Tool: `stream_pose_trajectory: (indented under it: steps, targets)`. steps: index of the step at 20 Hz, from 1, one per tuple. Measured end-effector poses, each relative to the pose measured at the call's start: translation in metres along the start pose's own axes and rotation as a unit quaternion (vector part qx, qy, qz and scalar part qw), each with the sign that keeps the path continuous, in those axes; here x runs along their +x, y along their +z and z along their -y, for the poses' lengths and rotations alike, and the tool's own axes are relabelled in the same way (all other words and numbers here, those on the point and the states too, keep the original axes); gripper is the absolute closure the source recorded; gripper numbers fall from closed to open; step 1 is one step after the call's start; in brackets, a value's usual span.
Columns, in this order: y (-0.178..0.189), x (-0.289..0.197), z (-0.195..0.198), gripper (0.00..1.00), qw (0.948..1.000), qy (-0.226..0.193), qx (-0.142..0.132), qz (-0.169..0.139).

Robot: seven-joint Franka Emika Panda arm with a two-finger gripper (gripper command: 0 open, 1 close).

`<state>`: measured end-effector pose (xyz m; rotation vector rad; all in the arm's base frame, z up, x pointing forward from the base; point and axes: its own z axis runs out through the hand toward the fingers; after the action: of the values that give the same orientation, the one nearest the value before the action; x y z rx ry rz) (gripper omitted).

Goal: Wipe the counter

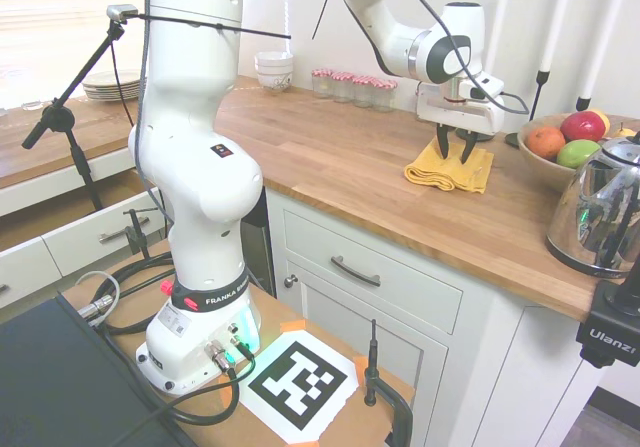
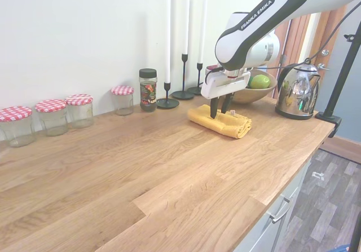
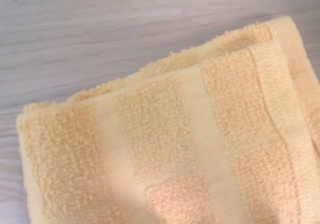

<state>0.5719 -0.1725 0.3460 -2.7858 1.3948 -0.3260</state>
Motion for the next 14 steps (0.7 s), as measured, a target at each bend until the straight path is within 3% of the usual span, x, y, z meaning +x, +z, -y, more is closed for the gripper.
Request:
stream_pose_trajectory:
  steps: [14]
  targets:
    - [-0.0006,0.0041,-0.0041,1.00,1.0000,0.005,0.005,-0.004]
